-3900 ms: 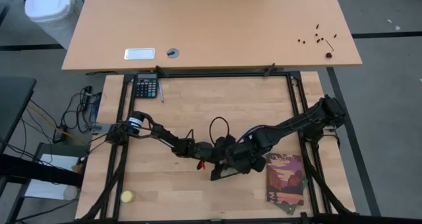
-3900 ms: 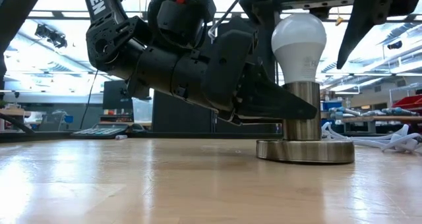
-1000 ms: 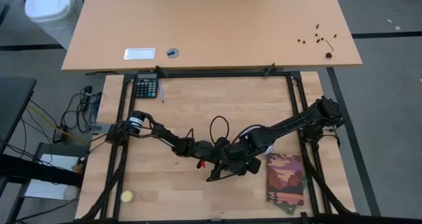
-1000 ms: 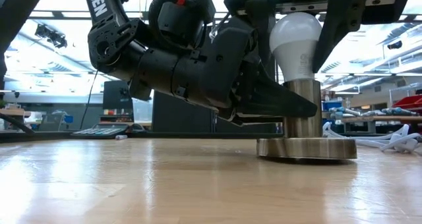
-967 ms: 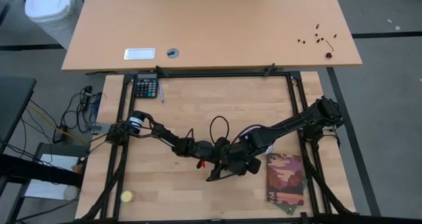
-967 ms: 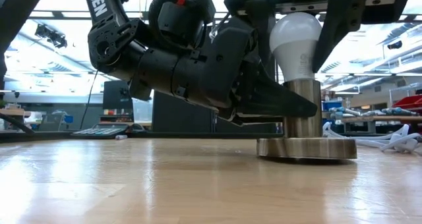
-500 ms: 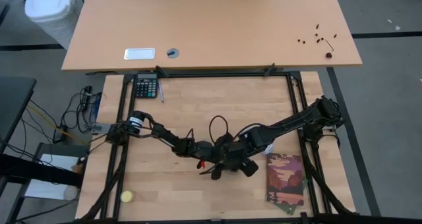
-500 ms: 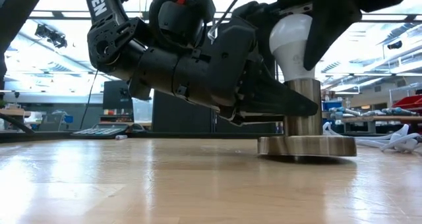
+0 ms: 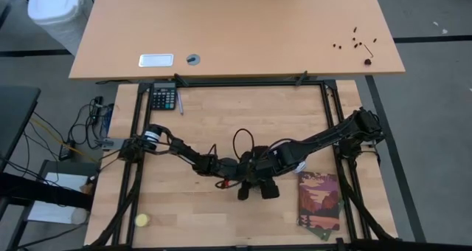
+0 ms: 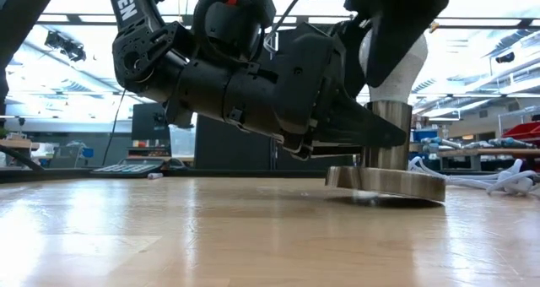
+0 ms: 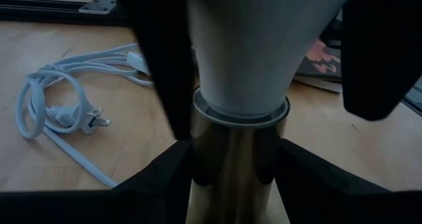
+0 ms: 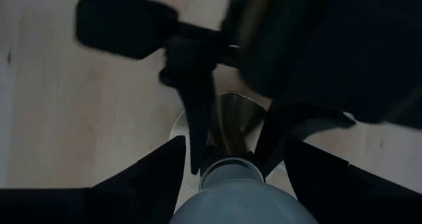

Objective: Screw lightbulb
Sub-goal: Insert the lightbulb into the lamp socket

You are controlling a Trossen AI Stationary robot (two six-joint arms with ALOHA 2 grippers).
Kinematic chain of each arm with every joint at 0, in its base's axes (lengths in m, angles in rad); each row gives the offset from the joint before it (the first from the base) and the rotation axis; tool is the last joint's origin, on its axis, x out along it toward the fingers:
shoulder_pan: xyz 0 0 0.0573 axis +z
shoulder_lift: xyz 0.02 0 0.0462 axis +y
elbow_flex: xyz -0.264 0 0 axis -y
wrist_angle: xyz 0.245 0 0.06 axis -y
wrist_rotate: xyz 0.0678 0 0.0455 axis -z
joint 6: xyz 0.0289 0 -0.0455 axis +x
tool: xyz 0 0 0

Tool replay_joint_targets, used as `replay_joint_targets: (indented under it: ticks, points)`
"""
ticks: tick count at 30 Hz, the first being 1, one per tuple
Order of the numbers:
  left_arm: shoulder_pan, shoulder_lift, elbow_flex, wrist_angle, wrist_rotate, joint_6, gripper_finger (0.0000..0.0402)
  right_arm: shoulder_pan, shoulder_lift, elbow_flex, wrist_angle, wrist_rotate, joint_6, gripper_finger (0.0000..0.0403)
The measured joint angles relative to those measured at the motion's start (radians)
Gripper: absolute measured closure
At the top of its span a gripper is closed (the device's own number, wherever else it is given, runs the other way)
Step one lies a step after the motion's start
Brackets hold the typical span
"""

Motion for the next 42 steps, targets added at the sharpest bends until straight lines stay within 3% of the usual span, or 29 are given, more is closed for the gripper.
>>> replay_joint_targets:
  ticks: [8, 14, 20, 32, 37, 42]
  points:
    - [0.001, 0.0, 0.0, 0.001, -0.009, -0.006, 0.0213, -0.03, 0.0, 0.0, -0.026, 0.022, 0.319, 0.0137]
    - [0.001, 0.0, 0.0, 0.001, -0.011, -0.006, 0.0213, -0.048, 0.0, 0.0, -0.011, 0.024, 0.374, 0.0138]
    - [0.001, 0.0, 0.0, -0.002, -0.006, -0.006, 0.0213, -0.059, -0.002, 0.004, -0.019, 0.02, 0.229, 0.011]
    - [0.001, 0.0, -0.001, -0.007, -0.003, -0.005, 0.0213, -0.085, -0.003, 0.066, -0.02, -0.185, -0.049, 0.0022]
    - [-0.001, -0.005, -0.002, 0.001, -0.001, 0.001, 0.0213, -0.078, -0.003, 0.143, -0.124, -0.175, -0.298, 0.0012]
    - [0.0, -0.003, -0.002, -0.015, 0.0, -0.002, 0.0213, -0.06, -0.003, 0.15, -0.19, -0.099, -0.579, 0.0018]
